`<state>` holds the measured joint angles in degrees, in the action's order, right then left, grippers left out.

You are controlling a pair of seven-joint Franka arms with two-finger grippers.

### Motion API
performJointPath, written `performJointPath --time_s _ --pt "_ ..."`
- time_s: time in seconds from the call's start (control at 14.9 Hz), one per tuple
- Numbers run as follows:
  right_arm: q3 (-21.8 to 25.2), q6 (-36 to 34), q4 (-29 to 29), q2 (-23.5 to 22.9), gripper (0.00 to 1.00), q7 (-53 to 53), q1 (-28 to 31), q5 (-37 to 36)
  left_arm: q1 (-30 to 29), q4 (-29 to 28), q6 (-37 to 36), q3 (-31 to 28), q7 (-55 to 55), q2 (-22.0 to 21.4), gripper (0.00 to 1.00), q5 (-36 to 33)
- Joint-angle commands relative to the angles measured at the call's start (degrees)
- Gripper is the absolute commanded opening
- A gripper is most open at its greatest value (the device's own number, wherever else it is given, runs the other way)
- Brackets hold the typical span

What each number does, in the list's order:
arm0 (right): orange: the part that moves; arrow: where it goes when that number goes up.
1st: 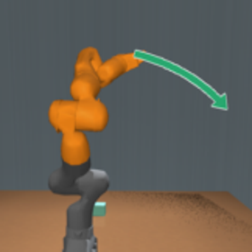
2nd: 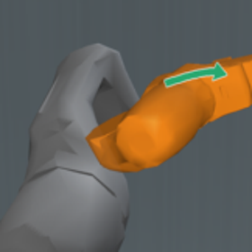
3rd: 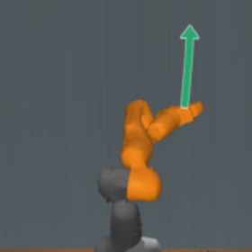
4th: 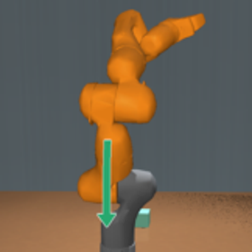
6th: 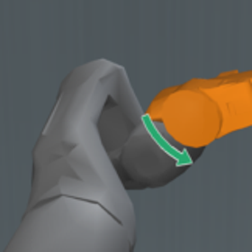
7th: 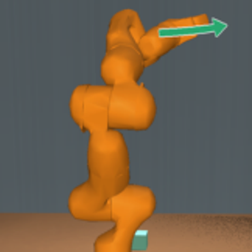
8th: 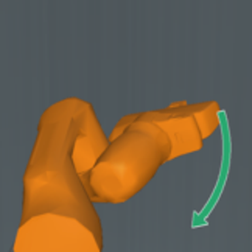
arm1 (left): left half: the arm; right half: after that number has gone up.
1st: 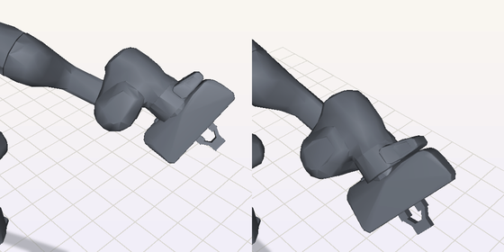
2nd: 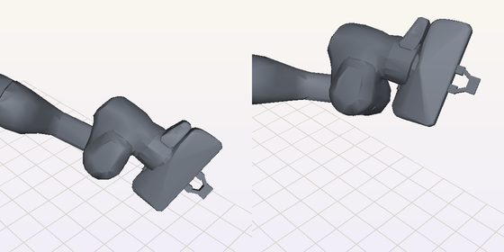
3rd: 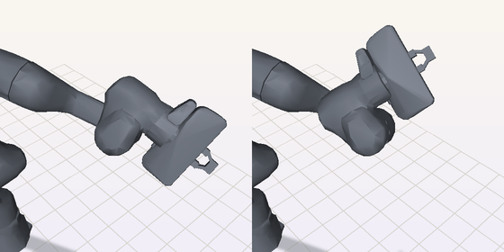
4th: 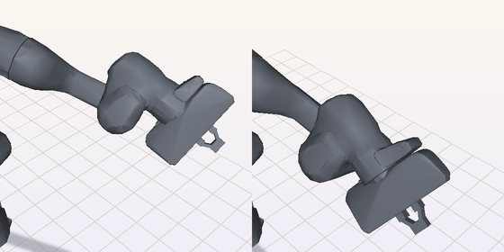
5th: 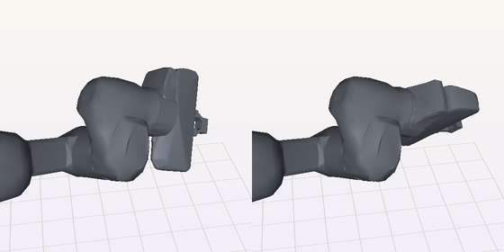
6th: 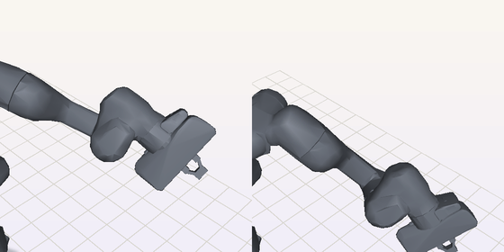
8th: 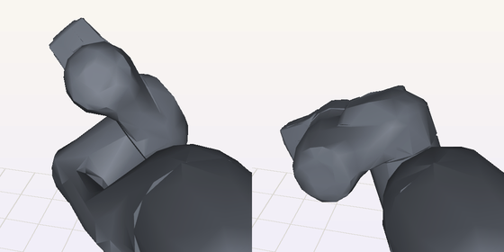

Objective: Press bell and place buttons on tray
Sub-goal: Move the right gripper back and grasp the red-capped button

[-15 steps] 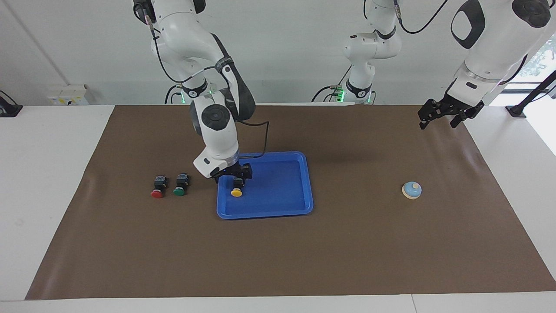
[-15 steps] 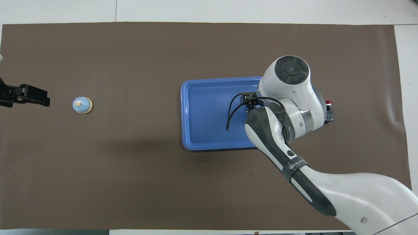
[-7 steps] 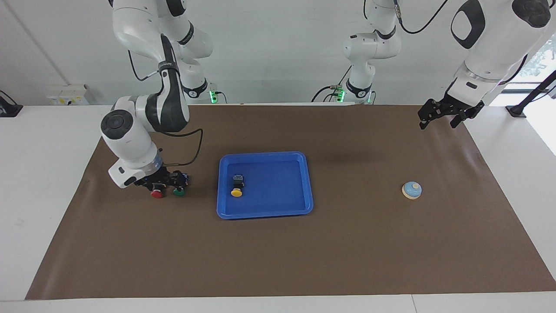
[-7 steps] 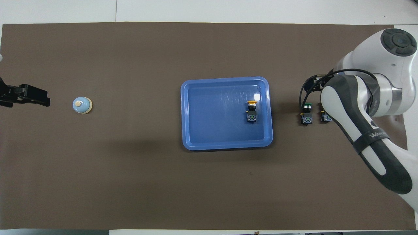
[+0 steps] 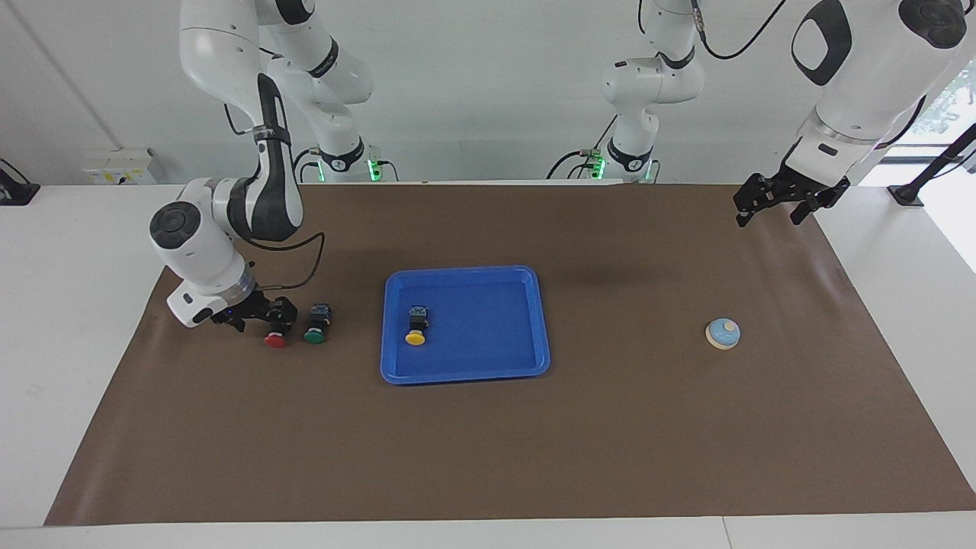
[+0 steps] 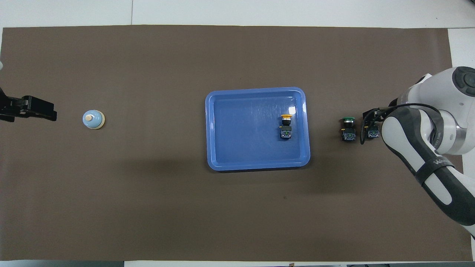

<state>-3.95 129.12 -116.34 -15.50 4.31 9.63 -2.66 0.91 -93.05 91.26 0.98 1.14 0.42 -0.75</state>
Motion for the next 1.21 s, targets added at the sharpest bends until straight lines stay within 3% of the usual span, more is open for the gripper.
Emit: performJointPath --time_s 0.0,0.67,0.74,0.94,1.14 --pt "-0.89 1.83 -3.71 2.84 1.0 2.72 1.45 -0.42 -0.03 0.33 0.06 -0.1 -0.53 -0.07 1.0 -0.48" --pt "-0.98 7.28 -8.02 3.55 1.0 7.03 0.66 -0.42 -0.03 0.33 0.06 -0.1 -0.53 -0.07 1.0 -0.48" --pt "-0.98 7.37 -8.02 3.46 0.96 6.94 0.66 -0.33 0.05 0.33 0.06 -0.1 -0.53 -0.07 1.0 -0.48" --pt "-0.98 7.46 -8.02 3.37 0.59 6.77 0.57 -0.33 -0.03 0.33 0.06 -0.1 -0.53 -0.07 1.0 -0.48" --pt "-0.98 9.21 -7.94 3.19 0.13 6.16 -0.04 -0.25 -0.03 0.33 0.06 -0.1 -0.53 -0.07 1.0 -0.48"
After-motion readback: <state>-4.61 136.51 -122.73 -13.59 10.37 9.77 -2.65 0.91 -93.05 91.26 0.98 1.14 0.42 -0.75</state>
